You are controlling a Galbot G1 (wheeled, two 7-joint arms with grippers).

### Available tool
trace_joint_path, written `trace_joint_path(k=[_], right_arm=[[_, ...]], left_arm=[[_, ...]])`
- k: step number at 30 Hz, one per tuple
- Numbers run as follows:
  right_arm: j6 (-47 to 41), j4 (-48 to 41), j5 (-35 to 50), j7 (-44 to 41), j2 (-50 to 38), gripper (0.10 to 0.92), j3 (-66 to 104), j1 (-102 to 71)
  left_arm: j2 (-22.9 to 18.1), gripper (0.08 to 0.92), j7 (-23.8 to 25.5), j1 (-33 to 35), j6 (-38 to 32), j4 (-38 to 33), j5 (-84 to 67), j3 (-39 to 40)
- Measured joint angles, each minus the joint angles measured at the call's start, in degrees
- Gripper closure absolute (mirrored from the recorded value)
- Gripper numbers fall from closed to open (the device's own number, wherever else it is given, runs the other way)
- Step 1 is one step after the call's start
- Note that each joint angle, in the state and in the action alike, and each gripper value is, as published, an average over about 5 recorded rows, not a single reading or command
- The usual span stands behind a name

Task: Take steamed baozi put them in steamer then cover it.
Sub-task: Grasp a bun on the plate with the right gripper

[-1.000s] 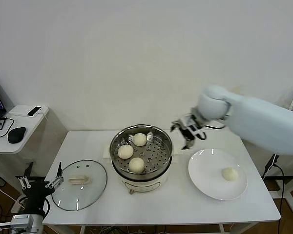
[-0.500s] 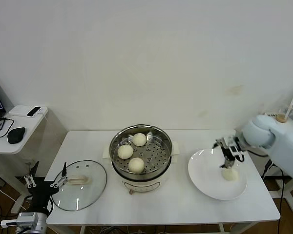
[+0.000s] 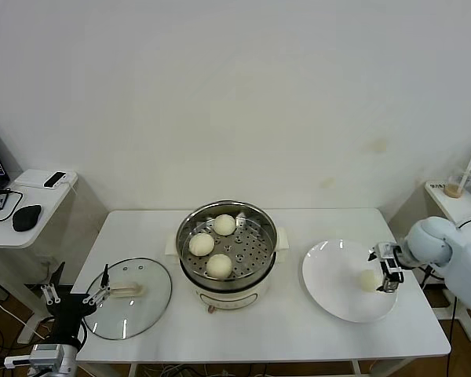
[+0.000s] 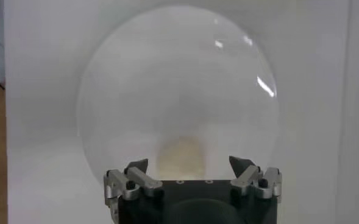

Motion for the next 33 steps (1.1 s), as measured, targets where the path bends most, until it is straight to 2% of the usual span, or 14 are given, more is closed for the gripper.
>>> trace_joint_path(k=[17,21,29,33], right_arm=[[-0.4,-7.4,-3.9,0.6,6.2,0.211,1.5,-1.2],[-0.7,-8.4,-4.4,0.4,7.1,0.27,1.5,-0.8],[-1.1,-9.2,-4.5,-0.3,7.9,0.444,1.5,-0.4],[-1.1,-9.1,-4.2,-1.0,7.6,0.473,1.5,-0.1]], left_arm=[[-0.2,0.177,0.1,-0.2,0.1,0.3,0.4,0.1],[-0.3,0.177,0.1,-0.3,0.1,0.4,0.4,0.2],[-0.4,0.177,0.1,-0.3,0.1,0.6,0.4,0.2],[-0.4,0.177,0.1,-0.2,0.1,0.5,0.4,0.1]])
